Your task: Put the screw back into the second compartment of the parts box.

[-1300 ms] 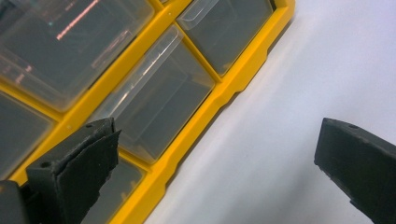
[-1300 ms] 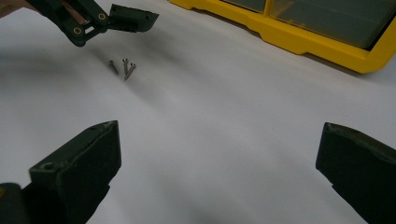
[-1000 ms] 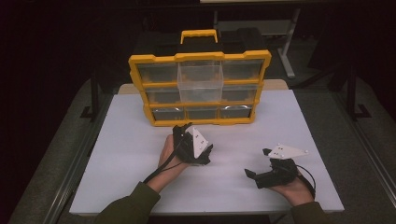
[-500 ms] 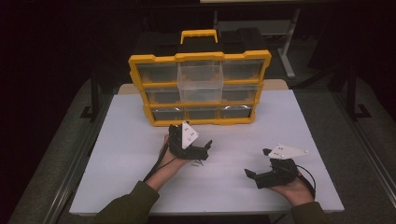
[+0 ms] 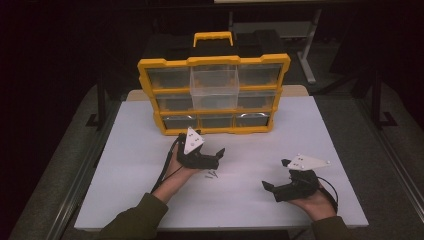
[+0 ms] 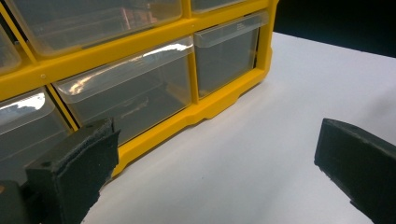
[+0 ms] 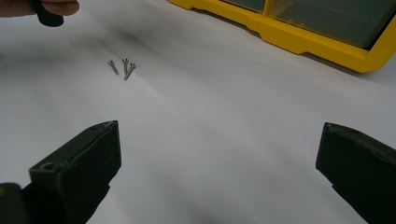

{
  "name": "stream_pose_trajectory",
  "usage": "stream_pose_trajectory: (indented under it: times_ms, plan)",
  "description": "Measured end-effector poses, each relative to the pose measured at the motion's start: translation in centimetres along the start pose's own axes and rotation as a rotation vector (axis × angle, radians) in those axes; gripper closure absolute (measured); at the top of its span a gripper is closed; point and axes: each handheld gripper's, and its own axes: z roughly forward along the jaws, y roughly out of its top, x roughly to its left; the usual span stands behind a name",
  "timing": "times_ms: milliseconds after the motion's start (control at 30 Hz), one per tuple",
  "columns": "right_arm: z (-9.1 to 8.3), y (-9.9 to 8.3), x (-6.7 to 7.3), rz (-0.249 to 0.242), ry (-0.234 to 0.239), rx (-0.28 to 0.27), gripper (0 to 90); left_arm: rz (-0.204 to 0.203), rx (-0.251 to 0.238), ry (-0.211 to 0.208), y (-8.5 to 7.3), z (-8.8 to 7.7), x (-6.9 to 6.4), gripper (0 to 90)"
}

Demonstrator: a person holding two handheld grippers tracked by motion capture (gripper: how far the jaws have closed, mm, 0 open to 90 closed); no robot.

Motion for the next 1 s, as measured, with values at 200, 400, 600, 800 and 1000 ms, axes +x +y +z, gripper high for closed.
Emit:
stream_pose_trajectory:
  times_ms: [200,400,600,800,1000]
  plan:
    - [0.0,0.0,0.0,0.002,0.001,-0.002,0.0,-0.005,-0.012,-0.022,0.0,-0.5,0.3,0.0]
    - [0.0,0.0,0.0,0.002,0.001,0.000,0.0,0.015,0.005,-0.061,-0.1,-1.3,0.8,0.0]
    - [0.0,0.0,0.0,0.004,0.001,-0.001,0.0,0.021,0.006,-0.079,-0.3,-2.2,1.3,0.0]
    - [0.1,0.0,0.0,0.004,0.004,-0.001,0.0,0.022,0.005,-0.094,-0.6,-3.3,1.8,0.0]
    - [0.1,0.0,-0.1,0.005,0.005,0.001,0.0,0.007,0.000,-0.101,-1.0,-4.3,2.1,0.0]
